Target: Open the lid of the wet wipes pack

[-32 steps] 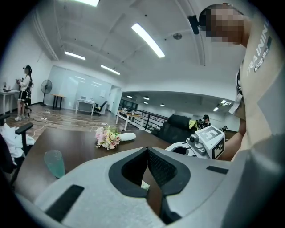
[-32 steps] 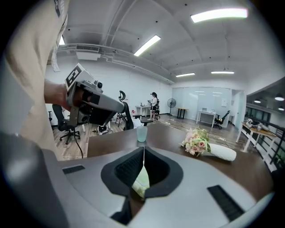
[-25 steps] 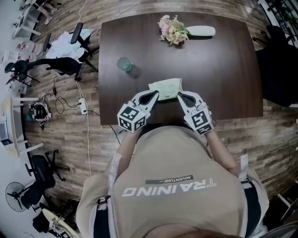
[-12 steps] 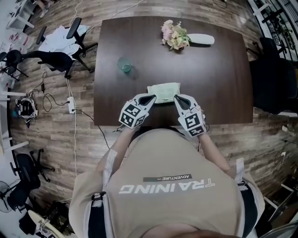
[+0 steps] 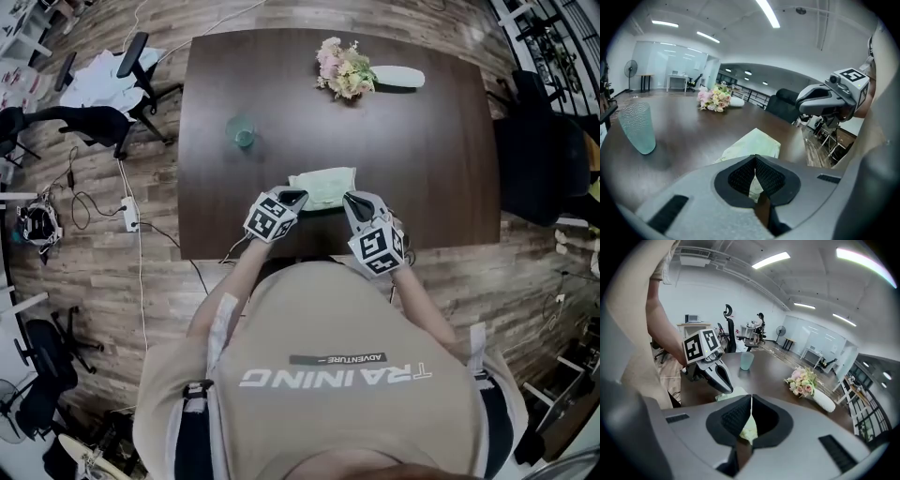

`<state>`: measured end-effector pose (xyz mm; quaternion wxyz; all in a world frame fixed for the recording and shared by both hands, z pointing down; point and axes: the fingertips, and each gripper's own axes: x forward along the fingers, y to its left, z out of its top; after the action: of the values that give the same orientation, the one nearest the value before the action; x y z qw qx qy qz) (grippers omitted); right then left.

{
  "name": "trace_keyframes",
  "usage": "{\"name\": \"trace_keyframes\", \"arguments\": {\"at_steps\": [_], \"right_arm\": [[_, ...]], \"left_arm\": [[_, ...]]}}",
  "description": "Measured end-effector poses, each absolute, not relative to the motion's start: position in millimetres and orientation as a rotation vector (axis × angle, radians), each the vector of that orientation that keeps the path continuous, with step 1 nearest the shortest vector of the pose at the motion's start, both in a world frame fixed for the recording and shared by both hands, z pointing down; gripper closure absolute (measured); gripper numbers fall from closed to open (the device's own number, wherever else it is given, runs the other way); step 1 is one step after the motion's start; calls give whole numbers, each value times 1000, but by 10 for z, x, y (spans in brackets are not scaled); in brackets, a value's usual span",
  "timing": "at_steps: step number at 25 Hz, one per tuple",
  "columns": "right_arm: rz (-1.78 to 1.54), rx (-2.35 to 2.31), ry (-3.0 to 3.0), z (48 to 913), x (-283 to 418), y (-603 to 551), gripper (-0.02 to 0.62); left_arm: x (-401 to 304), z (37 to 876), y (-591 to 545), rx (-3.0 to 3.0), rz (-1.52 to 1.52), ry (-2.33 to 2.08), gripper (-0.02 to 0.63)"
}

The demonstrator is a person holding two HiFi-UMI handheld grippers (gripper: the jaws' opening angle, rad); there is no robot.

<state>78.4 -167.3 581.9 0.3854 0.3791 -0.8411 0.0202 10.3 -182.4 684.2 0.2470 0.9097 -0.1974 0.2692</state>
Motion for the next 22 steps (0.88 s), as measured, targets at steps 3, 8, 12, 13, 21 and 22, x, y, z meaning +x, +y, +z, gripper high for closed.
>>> {"name": "trace_keyframes", "arguments": {"at_steps": [3, 8, 12, 13, 21, 22], "right_arm": [[83, 980, -2127, 5887, 816, -1657, 580], [131, 1009, -2078, 6026, 920, -1674, 580], [137, 992, -2050, 6166, 937, -1723, 580], [140, 982, -2043, 6216, 934, -1730, 580], [105, 883, -2017, 6435, 791, -1779, 580], [96, 867, -2014, 6448, 773, -1787, 580]], "left_arm": [[108, 6949, -1849, 2474, 777, -494, 597], [149, 7055, -1828, 2492, 870, -424, 597], [167, 7073, -1819, 2503, 893, -419, 597], [175, 7075, -1818, 2507, 890, -423, 597], [200, 7101, -1801, 2589, 966, -411, 597], [209, 7097, -1803, 2600, 968, -408, 597]]}}
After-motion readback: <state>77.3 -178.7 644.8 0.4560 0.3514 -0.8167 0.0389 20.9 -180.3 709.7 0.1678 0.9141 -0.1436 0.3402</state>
